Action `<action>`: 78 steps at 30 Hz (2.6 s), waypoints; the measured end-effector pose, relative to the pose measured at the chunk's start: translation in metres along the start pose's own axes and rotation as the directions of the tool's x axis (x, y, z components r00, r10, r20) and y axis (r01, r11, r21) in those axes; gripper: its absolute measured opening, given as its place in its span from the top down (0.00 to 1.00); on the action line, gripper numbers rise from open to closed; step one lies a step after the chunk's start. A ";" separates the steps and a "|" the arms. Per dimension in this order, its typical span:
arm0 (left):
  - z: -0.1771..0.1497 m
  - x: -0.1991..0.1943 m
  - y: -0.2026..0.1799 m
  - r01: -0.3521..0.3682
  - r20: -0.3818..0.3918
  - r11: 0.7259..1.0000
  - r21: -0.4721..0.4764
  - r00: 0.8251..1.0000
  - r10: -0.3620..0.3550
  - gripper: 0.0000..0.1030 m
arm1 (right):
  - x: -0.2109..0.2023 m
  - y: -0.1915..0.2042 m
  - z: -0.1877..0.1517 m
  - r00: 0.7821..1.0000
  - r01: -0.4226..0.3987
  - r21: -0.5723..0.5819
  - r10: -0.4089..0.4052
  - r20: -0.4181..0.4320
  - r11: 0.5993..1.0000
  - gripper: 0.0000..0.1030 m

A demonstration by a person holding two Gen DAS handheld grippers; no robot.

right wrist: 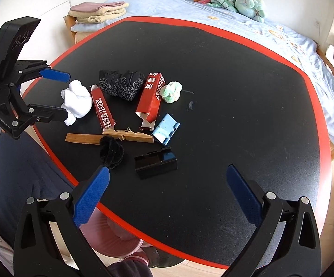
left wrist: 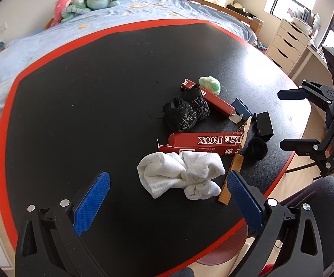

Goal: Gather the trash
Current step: 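Reach the left gripper to the white crumpled cloth and close on it, then carry the white cloth over the pink wastebasket and open the left gripper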

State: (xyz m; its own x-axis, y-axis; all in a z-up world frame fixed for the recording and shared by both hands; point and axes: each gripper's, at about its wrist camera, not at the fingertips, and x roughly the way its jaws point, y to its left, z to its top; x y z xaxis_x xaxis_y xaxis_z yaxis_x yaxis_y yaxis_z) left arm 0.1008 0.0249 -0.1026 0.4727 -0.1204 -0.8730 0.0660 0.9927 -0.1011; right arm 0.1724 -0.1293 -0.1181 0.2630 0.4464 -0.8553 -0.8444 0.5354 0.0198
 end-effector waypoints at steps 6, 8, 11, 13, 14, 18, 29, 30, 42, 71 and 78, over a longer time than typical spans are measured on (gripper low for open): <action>-0.001 0.010 0.004 0.019 -0.017 1.000 0.001 1.000 -0.019 0.16 | 0.013 -0.002 0.005 1.000 -0.027 -0.039 0.027 -0.003 0.999 0.25; -0.004 0.011 0.003 0.016 -0.013 1.000 0.006 1.000 -0.016 0.22 | 0.016 -0.001 0.007 0.999 -0.034 -0.044 0.033 -0.008 0.998 0.32; -0.003 0.009 0.004 0.013 -0.006 1.000 0.010 1.000 -0.013 0.34 | 0.019 0.001 0.010 0.999 -0.043 -0.050 0.043 -0.006 0.998 0.46; -0.003 0.008 0.005 0.009 -0.002 1.000 0.006 1.000 -0.009 0.47 | 0.018 0.002 0.011 0.999 -0.038 -0.042 0.038 0.002 0.998 0.57; -0.002 0.007 0.006 0.014 -0.003 1.000 0.004 1.000 -0.014 0.52 | 0.019 0.003 0.011 1.000 -0.031 -0.038 0.031 0.003 0.999 0.61; -0.003 0.004 0.006 0.015 0.007 1.000 -0.004 1.000 -0.015 0.61 | 0.016 0.008 0.009 1.000 -0.014 -0.018 0.014 0.009 1.000 0.62; -0.016 -0.040 -0.004 0.012 0.067 1.000 -0.004 0.998 -0.011 0.62 | -0.040 0.031 -0.003 0.996 0.028 0.082 -0.035 0.084 0.996 0.62; -0.016 -0.045 -0.009 0.016 0.074 1.000 0.000 0.997 -0.016 0.62 | -0.047 0.035 -0.005 0.995 0.028 0.091 -0.036 0.091 0.995 0.62; -0.059 -0.088 -0.068 0.072 0.095 0.992 0.100 0.992 -0.081 0.61 | -0.101 0.089 -0.052 0.992 0.020 0.148 -0.038 0.119 0.989 0.61; -0.113 -0.097 -0.106 0.086 0.079 0.991 0.103 0.992 -0.094 0.08 | -0.108 0.124 -0.106 0.995 -0.033 0.210 0.012 0.101 0.977 0.09; -0.113 -0.100 -0.101 0.073 0.087 0.993 0.088 0.993 -0.080 0.08 | -0.105 0.119 -0.104 0.995 -0.043 0.250 0.019 0.098 0.967 0.06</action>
State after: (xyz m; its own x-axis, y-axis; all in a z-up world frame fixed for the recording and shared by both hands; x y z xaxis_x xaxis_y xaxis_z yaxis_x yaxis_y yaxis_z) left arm -0.0528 -0.0627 -0.0590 0.5405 -0.2001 -0.8172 0.1773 0.9766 -0.1219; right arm -0.0046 -0.1871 -0.0795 0.2918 0.5247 -0.7997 -0.7111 0.6782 0.1855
